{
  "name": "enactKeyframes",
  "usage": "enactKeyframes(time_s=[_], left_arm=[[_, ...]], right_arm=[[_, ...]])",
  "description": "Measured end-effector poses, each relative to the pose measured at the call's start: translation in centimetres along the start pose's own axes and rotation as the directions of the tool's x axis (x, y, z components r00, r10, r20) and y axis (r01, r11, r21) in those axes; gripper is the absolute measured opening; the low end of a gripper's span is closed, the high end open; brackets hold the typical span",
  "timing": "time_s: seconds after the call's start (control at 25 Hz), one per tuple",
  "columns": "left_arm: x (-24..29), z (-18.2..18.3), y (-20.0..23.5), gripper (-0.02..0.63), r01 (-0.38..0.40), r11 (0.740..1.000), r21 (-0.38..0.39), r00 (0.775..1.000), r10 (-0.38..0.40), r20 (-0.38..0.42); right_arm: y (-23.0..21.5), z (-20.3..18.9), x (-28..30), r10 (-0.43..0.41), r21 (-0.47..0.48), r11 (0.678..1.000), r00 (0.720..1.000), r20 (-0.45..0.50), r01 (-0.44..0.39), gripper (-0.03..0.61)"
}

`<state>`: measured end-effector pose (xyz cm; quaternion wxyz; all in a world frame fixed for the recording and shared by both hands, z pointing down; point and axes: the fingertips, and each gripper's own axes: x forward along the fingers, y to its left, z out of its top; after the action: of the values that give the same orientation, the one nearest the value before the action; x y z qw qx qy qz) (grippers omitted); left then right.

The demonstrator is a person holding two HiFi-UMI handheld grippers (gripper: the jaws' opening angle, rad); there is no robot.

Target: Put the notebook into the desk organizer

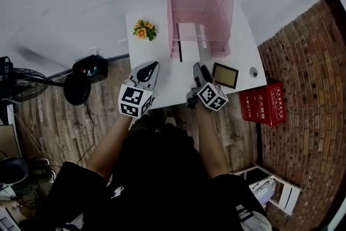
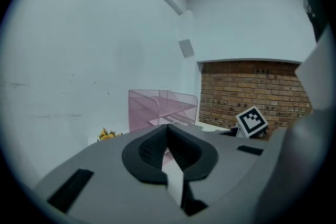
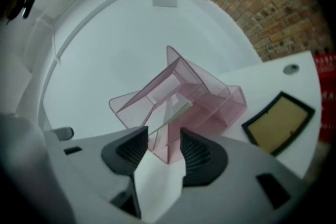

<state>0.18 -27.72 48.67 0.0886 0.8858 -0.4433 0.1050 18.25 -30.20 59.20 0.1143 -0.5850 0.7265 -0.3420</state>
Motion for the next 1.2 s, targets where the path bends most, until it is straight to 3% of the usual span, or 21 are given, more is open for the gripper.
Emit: enactKeyframes(time_s=[0.08,0.2,0.4,0.68,1.2], left_arm=[[0.0,-0.1,-0.4,0.003,-0.024,1.000,0.003,1.000,0.024,0.006],[0.3,-0.1,-1.1,0.003,-0.049,0.999,0.006,0.999,0.049,0.016],[1.0,-0.4,-2.2,0.003,-0.074,0.997,0.006,0.997,0.074,0.009],[0.9,0.0,-2.9,0.003,-0.089,0.996,0.029,0.996,0.089,0.003],[0.7,-0.2,-2.3,0.003,-0.116,0.992,0.054,0.993,0.117,-0.020]], right_arm=[[0.3,0.4,-0.3,-0.018,-0.178,0.984,1.000,-0.009,0.017,0.175],[1.0,1.0,-0.8,-0.045,-0.385,0.922,0.999,0.009,0.045,0.175],[2.2,0.7,-0.8,-0.056,-0.554,0.831,0.998,0.013,0.054,0.200],[2.2,0.2,0.3,-0.068,-0.617,0.785,0.998,0.011,0.060,0.219],[2.1,0.3,1.6,-0.108,-0.640,0.763,0.994,0.017,0.093,0.219]])
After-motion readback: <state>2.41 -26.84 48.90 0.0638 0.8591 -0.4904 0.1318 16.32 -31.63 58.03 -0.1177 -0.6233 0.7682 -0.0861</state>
